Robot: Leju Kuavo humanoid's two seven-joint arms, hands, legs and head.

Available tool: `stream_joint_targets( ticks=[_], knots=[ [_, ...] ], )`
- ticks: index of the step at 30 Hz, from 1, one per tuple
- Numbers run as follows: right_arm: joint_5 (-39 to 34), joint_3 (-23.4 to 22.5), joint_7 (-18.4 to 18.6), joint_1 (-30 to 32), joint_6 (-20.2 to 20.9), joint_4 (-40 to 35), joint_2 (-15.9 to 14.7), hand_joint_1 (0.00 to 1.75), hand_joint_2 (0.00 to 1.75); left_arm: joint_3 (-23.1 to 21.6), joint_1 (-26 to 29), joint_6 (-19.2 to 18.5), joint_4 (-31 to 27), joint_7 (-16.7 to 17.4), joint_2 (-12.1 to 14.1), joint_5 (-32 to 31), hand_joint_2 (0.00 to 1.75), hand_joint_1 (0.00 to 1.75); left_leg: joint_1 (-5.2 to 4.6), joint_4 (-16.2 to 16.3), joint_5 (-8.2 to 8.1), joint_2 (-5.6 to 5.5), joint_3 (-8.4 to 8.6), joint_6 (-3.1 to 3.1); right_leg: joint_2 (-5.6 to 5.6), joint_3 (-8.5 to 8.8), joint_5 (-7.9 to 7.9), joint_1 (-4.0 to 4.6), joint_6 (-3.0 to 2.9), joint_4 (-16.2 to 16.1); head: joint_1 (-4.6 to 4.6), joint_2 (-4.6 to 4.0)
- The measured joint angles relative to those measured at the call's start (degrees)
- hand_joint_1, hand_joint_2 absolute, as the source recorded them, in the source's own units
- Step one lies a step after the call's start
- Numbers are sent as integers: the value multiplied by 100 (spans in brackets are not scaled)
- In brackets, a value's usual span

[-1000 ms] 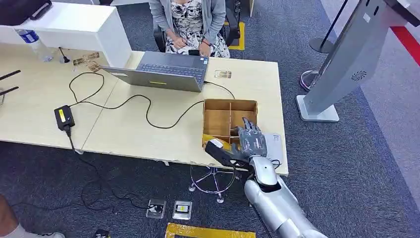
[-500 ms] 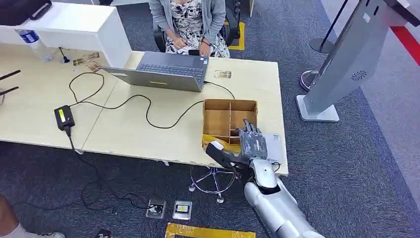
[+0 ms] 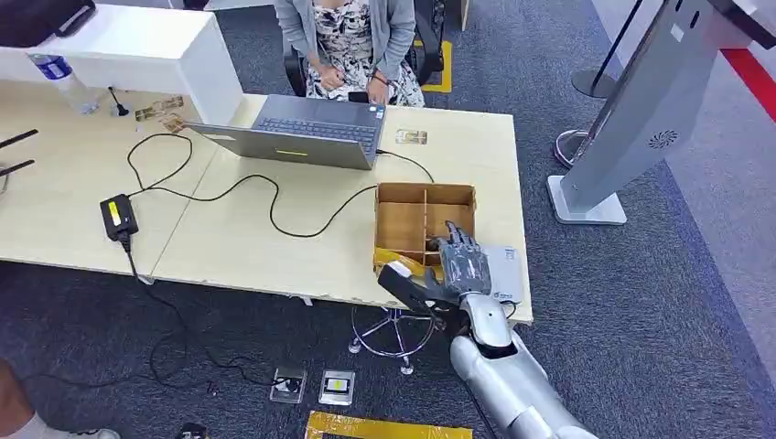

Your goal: Pass the card to the sensor for recognition and then transmit it.

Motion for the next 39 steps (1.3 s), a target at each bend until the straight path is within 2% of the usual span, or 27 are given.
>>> stream_joint_targets(
  ticks=[25,34,39],
  knots=[
    [-153,-55,-48,-23,-72,50,46,175,175,-4,1,7,0,15,-2,-50,0,0,0,0,0,0,1,0,0,1,0,0,0,1,0,2],
    [-123,-89,26,-285,-90,-44,20,175,175,-4,1,18,0,13,-22,-68,0,0,0,1,0,0,0,0,1,0,1,0,0,1,2,2],
    [24,-234,168,-759,339,-433,-88,175,175,-26,-6,9,0,13,-33,-140,0,0,-1,2,1,4,3,0,3,-1,4,0,-4,0,2,2]
  ],
)
